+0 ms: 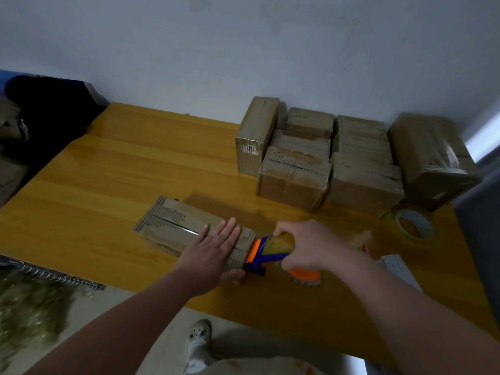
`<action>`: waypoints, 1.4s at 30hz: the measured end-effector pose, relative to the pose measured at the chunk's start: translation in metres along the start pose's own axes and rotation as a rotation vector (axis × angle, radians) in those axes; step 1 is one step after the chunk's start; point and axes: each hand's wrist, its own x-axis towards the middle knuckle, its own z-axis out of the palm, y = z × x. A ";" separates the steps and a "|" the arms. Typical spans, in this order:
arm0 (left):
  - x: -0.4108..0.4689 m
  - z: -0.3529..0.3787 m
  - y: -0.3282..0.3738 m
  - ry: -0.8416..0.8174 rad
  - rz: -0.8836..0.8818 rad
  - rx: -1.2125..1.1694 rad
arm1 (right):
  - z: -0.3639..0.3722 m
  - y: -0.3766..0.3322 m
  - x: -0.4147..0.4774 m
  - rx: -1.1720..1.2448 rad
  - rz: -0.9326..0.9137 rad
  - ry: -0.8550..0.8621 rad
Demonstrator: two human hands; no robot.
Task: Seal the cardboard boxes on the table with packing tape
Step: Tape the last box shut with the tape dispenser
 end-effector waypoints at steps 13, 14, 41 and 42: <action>-0.003 -0.003 -0.001 -0.033 0.015 -0.020 | 0.005 0.001 0.017 0.212 0.243 -0.147; -0.003 -0.004 -0.001 -0.032 0.022 -0.042 | 0.011 -0.001 0.017 0.196 0.264 -0.116; 0.005 -0.017 -0.010 -0.021 -0.196 -0.192 | -0.005 -0.067 0.009 0.055 0.391 0.188; 0.007 -0.016 -0.009 -0.070 -0.166 -0.182 | -0.004 -0.067 0.009 0.069 0.398 0.191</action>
